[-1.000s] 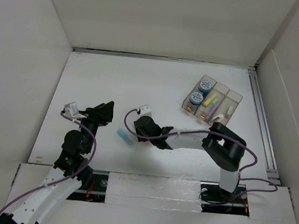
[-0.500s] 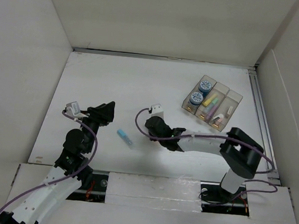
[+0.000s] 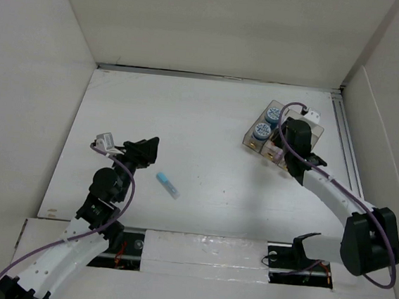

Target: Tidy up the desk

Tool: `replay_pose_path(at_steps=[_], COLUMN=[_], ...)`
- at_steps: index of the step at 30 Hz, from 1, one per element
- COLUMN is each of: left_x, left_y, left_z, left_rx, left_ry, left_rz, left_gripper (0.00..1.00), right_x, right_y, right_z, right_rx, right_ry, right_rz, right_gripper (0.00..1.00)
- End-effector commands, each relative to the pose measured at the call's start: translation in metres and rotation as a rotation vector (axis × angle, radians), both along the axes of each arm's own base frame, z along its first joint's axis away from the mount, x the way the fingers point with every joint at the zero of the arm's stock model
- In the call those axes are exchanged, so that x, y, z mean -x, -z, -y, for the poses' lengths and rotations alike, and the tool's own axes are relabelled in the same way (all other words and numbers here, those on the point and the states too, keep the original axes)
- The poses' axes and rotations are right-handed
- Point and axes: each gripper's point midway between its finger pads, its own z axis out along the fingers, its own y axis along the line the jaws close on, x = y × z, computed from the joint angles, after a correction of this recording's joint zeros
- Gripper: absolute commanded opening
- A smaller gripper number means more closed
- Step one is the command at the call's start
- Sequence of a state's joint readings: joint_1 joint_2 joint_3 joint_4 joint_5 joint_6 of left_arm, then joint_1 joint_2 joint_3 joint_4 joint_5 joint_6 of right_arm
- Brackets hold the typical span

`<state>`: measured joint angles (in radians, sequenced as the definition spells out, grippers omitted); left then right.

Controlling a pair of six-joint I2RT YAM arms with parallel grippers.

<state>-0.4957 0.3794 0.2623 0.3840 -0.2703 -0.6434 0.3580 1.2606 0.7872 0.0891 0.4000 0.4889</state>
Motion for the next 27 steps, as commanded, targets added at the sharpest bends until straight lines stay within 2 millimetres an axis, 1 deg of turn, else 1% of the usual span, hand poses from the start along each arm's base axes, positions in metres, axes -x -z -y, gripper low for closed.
replay_pose_path(at_steps=[1, 2, 3, 4, 5, 6, 7, 9, 10, 12, 13, 14, 15, 16, 17, 18, 19, 20, 21, 22, 23, 24, 25, 26, 27], left_x=[-0.001, -0.001, -0.002, -0.002, -0.002, -0.001, -0.002, -0.001, -0.001, 0.000, -0.001, -0.001, -0.002, -0.001, -0.001, 0.000, 0.000, 0.000, 0.000, 0.001, 0.002, 0.004, 0.004, 0.005, 0.005], left_y=[-0.029, -0.031, -0.029, -0.030, -0.030, -0.030, -0.030, -0.030, -0.031, -0.031, -0.031, -0.031, -0.029, -0.030, -0.031, -0.032, -0.032, -0.030, -0.030, -0.030, -0.031, -0.032, -0.033, -0.032, -0.033], left_z=[0.008, 0.009, 0.009, 0.010, 0.011, 0.011, 0.009, 0.008, 0.008, 0.009, 0.008, 0.008, 0.008, 0.008, 0.008, 0.007, 0.006, 0.002, 0.001, -0.001, -0.002, -0.003, -0.004, -0.006, -0.008], left_rx=[0.007, 0.007, 0.003, 0.001, 0.000, 0.000, -0.001, 0.001, 0.002, 0.002, 0.003, 0.003, 0.002, 0.002, 0.003, 0.007, 0.009, 0.014, 0.019, 0.025, 0.029, 0.034, 0.039, 0.046, 0.049], left_ry=[0.037, 0.038, 0.038, 0.042, 0.047, 0.048, 0.042, 0.036, 0.037, 0.042, 0.036, 0.033, 0.033, 0.033, 0.036, 0.033, 0.030, 0.009, 0.003, -0.003, -0.005, -0.005, -0.009, -0.021, -0.028], left_rz=[0.063, 0.063, 0.055, 0.057, 0.059, 0.064, 0.065, 0.064, 0.067, 0.069, 0.067, 0.067, 0.061, 0.061, 0.064, 0.069, 0.071, 0.069, 0.071, 0.069, 0.074, 0.082, 0.090, 0.092, 0.094], left_gripper=[0.56, 0.56, 0.56, 0.56, 0.56, 0.56, 0.56, 0.56, 0.56, 0.56, 0.56, 0.56, 0.56, 0.56, 0.56, 0.56, 0.56, 0.56, 0.56, 0.56, 0.56, 0.56, 0.56, 0.56, 0.56], right_x=[-0.014, -0.018, -0.024, -0.027, -0.030, -0.033, -0.035, -0.038, -0.040, -0.039, -0.033, -0.032, -0.029, -0.024, -0.017, -0.014, -0.008, 0.004, 0.011, 0.017, 0.026, 0.048, 0.059, 0.084, 0.081], right_y=[0.011, 0.016, 0.014, 0.017, 0.025, 0.025, 0.027, 0.035, 0.032, 0.021, 0.015, 0.015, 0.000, 0.001, -0.003, -0.009, -0.014, -0.013, -0.011, -0.001, -0.001, 0.007, 0.026, 0.027, 0.033], right_z=[0.021, 0.023, 0.033, 0.037, 0.039, 0.040, 0.042, 0.043, 0.042, 0.042, 0.043, 0.036, 0.032, 0.026, 0.005, -0.008, -0.024, -0.057, -0.075, -0.095, -0.121, -0.160, -0.182, -0.218, -0.220], right_rx=[-0.067, -0.078, -0.097, -0.101, -0.105, -0.118, -0.121, -0.118, -0.122, -0.122, -0.122, -0.123, -0.119, -0.115, -0.111, -0.091, -0.082, -0.071, -0.041, -0.017, -0.010, 0.031, 0.064, 0.088, 0.101], right_ry=[0.061, 0.053, 0.080, 0.090, 0.091, 0.089, 0.091, 0.078, 0.077, 0.070, 0.063, 0.046, 0.026, 0.004, -0.053, -0.103, -0.157, -0.260, -0.325, -0.396, -0.489, -0.615, -0.680, -0.783, -0.777], right_rz=[-0.009, -0.023, -0.021, -0.026, -0.047, -0.045, -0.050, -0.076, -0.075, -0.043, -0.017, -0.018, 0.031, 0.034, 0.046, 0.076, 0.096, 0.094, 0.093, 0.069, 0.065, 0.046, -0.001, -0.007, -0.022], right_gripper=[0.08, 0.08, 0.08, 0.09, 0.10, 0.12, 0.25, 0.36, 0.48, 0.60, 0.71, 0.71, 0.72, 0.71, 0.68, 0.61, 0.38, 0.24, 0.11, 0.00, 0.00, 0.00, 0.00, 0.04, 0.04])
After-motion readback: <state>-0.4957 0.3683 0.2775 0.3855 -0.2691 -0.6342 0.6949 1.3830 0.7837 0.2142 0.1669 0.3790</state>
